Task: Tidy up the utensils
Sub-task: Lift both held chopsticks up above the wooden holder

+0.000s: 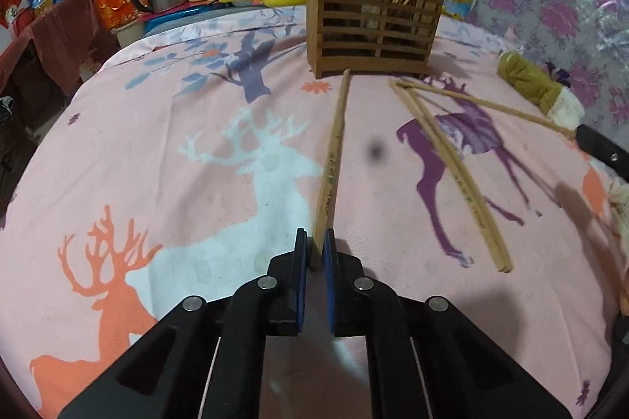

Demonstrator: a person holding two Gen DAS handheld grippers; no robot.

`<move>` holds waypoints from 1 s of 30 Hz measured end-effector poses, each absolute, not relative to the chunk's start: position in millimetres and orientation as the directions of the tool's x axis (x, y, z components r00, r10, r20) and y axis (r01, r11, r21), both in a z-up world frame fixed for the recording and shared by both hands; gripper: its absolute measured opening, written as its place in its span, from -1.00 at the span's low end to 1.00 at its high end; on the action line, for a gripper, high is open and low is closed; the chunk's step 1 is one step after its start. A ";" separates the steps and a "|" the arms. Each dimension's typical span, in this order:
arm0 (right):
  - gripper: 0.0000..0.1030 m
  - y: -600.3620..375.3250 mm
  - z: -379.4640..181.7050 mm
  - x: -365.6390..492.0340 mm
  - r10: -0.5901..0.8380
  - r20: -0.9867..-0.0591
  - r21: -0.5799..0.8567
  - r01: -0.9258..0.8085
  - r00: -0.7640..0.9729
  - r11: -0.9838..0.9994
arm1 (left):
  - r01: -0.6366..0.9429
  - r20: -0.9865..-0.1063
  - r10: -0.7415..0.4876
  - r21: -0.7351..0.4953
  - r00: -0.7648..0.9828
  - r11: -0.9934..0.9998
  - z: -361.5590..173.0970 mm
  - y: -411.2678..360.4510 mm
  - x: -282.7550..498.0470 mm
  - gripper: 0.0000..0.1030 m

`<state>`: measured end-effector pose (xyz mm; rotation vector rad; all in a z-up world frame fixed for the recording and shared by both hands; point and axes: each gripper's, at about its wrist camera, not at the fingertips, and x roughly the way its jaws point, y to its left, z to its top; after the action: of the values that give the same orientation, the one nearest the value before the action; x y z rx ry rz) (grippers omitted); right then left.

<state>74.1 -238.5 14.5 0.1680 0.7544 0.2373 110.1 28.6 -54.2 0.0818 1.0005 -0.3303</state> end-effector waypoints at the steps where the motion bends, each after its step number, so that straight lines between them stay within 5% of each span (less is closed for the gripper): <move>1: -0.88 -238.7 14.8 74.1 0.272 -0.655 0.236 -0.152 0.705 0.960 | 0.309 -0.823 -0.237 -0.079 0.517 0.948 -49.5 29.1 106.3 -0.86; 18: -0.88 -241.5 85.5 61.8 0.302 -0.516 0.246 -0.199 0.801 0.949 | 0.362 -0.653 -0.313 -0.064 0.689 0.930 86.3 0.1 96.0 -0.89; 30: -0.88 -241.4 115.7 77.5 0.298 -0.483 0.226 -0.211 0.823 0.951 | 0.417 -0.637 -0.357 -0.061 0.683 0.907 121.7 -31.5 115.2 -0.89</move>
<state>77.5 -241.4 115.7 0.1660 0.5396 0.2723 115.2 -31.5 121.7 0.0913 0.6948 -0.4344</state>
